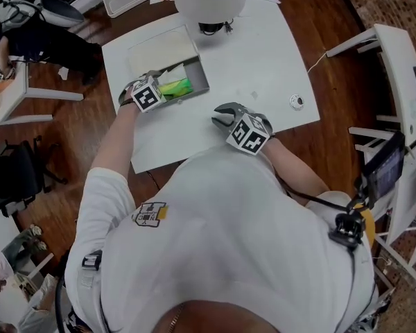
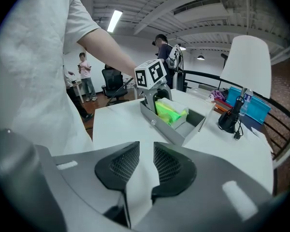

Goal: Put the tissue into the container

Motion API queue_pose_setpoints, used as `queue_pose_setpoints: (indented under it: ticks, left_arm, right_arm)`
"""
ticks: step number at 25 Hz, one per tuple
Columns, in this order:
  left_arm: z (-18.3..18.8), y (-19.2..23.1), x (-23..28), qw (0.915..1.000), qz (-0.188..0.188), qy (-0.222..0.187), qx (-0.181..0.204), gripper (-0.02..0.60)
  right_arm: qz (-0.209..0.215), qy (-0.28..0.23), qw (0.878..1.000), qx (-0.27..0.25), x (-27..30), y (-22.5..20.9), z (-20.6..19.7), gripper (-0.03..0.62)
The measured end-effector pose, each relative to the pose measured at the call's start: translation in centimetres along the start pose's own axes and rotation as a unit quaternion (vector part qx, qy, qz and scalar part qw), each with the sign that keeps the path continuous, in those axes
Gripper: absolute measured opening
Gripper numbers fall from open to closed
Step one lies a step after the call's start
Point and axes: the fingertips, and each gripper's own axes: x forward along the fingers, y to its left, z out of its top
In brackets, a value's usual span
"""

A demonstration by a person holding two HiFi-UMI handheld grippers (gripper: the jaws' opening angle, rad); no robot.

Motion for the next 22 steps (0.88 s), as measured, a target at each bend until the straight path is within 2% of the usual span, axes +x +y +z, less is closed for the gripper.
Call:
queue_pose_setpoints:
  ticks: [3, 10, 13, 14, 19, 22]
  left_arm:
    - [-0.2, 0.1, -0.5, 1.0, -0.002, 0.004, 0.004, 0.339]
    - [0.1, 0.3, -2.6, 0.9999, -0.01, 0.009, 0.004, 0.39]
    - [0.4, 0.3, -3.9, 0.9999, -0.012, 0.008, 0.005, 0.462]
    - [0.5, 0.5, -4.4, 0.9999, -0.009, 0.006, 0.008, 0.468]
    - [1.7, 1.6, -7.1, 0.9992, 0.029, -0.018, 0.019, 0.468]
    - [2.9, 3.0, -9.8, 0.9958, 0.077, -0.045, 0.023, 0.468]
  right_arm:
    - [0.003, 0.0, 1.0, 0.0, 0.2, 0.0, -0.1, 0.089]
    - [0.007, -0.003, 1.0, 0.0, 0.4, -0.2, -0.4, 0.087]
    - [0.009, -0.008, 1.0, -0.002, 0.6, -0.3, -0.1, 0.087]
    - [0.009, -0.009, 1.0, -0.002, 0.6, -0.3, 0.0, 0.086]
    - [0.008, -0.018, 1.0, -0.005, 0.9, -0.5, 0.6, 0.087]
    - [0.005, -0.024, 1.0, -0.006, 0.8, -0.7, 1.1, 0.086]
